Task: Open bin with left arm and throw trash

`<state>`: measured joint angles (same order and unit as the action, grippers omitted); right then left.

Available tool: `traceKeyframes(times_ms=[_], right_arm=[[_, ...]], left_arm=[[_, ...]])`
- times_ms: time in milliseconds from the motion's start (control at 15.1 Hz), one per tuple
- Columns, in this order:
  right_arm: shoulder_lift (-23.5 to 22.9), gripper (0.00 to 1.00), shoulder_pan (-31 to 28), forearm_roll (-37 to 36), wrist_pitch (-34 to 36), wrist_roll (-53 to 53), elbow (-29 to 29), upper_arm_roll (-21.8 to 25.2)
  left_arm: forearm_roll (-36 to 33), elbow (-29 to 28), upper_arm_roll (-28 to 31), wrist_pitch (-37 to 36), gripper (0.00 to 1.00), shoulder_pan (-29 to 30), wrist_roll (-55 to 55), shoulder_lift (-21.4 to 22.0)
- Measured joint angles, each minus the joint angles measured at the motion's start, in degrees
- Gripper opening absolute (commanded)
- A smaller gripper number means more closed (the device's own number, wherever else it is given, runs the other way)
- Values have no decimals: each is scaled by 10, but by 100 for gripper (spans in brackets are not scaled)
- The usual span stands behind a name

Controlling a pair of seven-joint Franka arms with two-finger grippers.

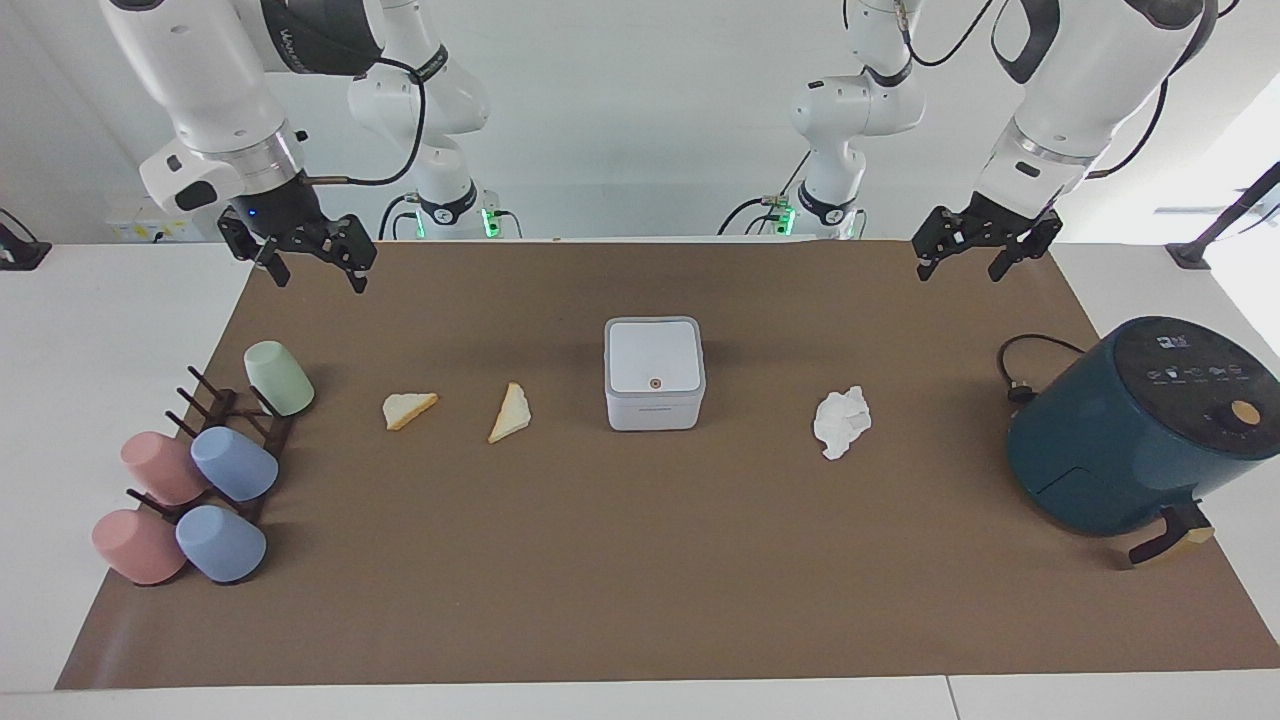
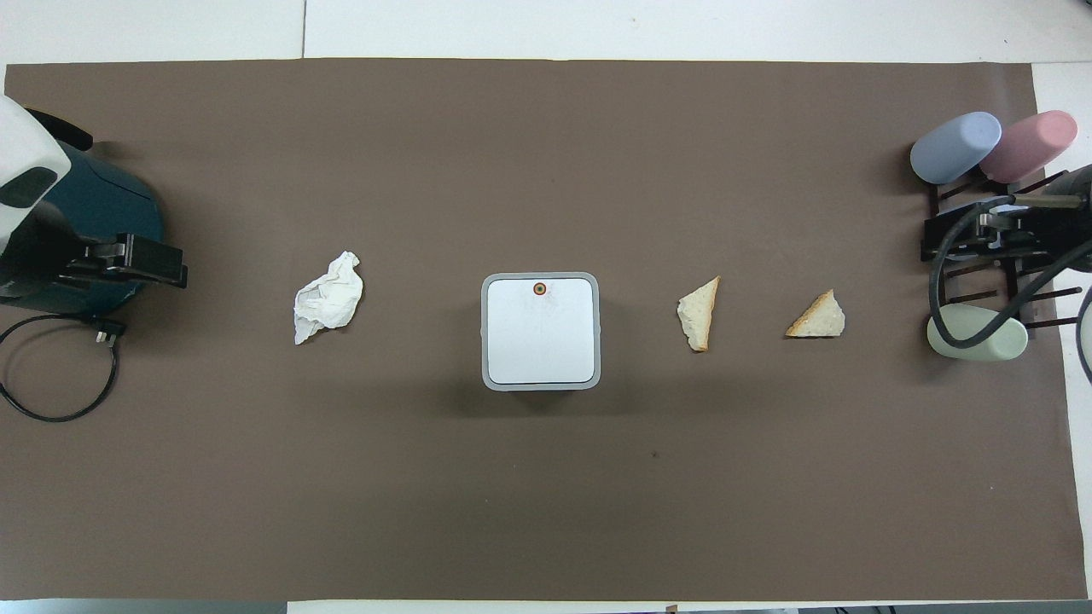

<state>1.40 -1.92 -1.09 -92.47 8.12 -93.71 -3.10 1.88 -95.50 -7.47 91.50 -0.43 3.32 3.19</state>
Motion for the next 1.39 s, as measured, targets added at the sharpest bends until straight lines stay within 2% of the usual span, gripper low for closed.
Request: traceKeyframes(times_ms=[664, 730, 863, 929, 996, 1129, 1394], right_arm=[[0, 100, 1, 0, 0, 0, -1, -4], [0, 100, 1, 0, 0, 0, -1, -4], [0, 100, 1, 0, 0, 0, -1, -4], [0, 100, 1, 0, 0, 0, -1, -4], [0, 100, 1, 0, 0, 0, -1, -4], [0, 100, 1, 0, 0, 0, -1, -4], [0, 100, 1, 0, 0, 0, -2, -4]], left_arm=[[0, -1, -1, -1, 100, -1, 1, 0], [1, -1, -1, 1, 97, -4, 2, 0], [3, -2, -2, 19, 42, -27, 28, 0], [4, -3, -3, 34, 6, -47, 56, -2], [4, -5, -4, 52, 0, -74, 94, -7], [5, -10, -6, 101, 0, -138, 175, -28], [5, 4, -8, 172, 0, -249, 289, -112]])
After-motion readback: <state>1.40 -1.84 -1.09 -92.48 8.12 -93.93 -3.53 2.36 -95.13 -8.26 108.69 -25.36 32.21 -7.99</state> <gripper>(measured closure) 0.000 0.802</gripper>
